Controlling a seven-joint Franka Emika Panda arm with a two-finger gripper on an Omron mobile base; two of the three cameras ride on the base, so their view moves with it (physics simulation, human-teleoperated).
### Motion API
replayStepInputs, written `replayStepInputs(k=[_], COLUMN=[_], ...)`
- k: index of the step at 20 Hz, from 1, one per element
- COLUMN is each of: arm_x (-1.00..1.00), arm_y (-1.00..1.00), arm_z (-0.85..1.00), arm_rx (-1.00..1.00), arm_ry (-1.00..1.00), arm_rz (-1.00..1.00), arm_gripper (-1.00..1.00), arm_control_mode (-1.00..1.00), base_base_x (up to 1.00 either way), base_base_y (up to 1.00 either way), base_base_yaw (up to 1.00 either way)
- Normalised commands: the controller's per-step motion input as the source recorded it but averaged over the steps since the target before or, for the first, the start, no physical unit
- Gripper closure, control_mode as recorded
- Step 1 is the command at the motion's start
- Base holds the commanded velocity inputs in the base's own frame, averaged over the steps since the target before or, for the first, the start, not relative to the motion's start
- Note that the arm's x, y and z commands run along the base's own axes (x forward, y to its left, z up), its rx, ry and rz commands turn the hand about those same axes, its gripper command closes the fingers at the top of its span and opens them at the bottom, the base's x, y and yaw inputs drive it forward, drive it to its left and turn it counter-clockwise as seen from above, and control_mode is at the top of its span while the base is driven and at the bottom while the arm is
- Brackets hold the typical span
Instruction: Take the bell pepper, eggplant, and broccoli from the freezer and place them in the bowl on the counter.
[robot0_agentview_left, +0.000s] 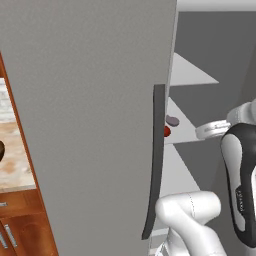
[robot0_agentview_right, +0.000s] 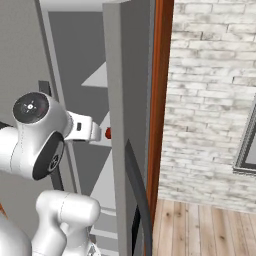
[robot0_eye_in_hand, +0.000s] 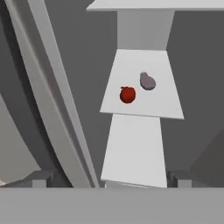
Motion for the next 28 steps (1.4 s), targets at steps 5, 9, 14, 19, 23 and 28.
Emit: replayStepInputs(k=[5, 9, 14, 19, 23, 28], arm_x=[0.38, 0.44, 0.4, 0.36, 0.38, 0.39], arm_y=[0.0, 0.0, 0.0, 0.0, 0.0, 0.0], arm_z=[-0.42, -0.22, -0.09, 0.0, 0.0, 0.0], arm_rx=[0.0, 0.0, 0.0, 0.0, 0.0, 0.0], arm_ry=[0.0, 0.0, 0.0, 0.0, 0.0, 0.0], arm_rz=[0.0, 0.0, 0.01, 0.01, 0.01, 0.01], arm_gripper=[-1.0, -1.0, -1.0, -1.0, -1.0, -1.0], arm_control_mode=[-1.0, -1.0, -1.0, -1.0, -1.0, -1.0], base_base_x=[0.0, 0.0, 0.0, 0.0, 0.0, 0.0], base_base_y=[0.0, 0.0, 0.0, 0.0, 0.0, 0.0], base_base_yaw=[0.0, 0.0, 0.0, 0.0, 0.0, 0.0])
